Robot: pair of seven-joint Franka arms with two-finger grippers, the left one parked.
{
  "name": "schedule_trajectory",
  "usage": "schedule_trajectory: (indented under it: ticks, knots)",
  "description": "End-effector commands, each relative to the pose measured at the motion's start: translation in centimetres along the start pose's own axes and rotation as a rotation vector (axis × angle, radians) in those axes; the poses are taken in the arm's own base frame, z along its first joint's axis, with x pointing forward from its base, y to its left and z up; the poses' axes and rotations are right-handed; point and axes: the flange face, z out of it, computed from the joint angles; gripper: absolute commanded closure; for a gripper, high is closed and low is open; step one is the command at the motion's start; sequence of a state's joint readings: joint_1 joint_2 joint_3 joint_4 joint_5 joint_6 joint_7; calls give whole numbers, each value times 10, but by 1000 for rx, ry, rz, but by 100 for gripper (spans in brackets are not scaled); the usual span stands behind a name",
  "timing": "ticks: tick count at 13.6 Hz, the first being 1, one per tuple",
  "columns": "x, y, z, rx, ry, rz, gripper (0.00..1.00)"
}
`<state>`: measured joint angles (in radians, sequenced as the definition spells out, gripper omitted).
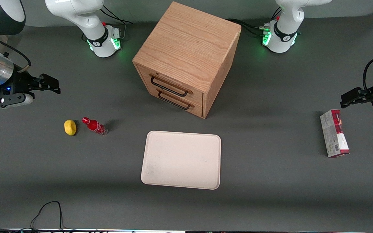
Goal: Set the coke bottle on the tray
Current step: 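Move the open right gripper toward the red Coca-Cola bottle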
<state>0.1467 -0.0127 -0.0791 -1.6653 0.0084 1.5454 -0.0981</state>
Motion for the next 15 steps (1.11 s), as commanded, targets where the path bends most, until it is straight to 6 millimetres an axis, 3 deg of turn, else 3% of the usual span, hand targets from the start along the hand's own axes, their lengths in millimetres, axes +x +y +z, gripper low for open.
schedule_trajectory:
  ticks: [1, 9, 15]
  knots:
    - [-1, -1, -9, 19, 0, 0, 0]
    - [-1, 0, -7, 27, -14, -6, 0]
    - [-6, -2, -17, 26, 1, -1, 0]
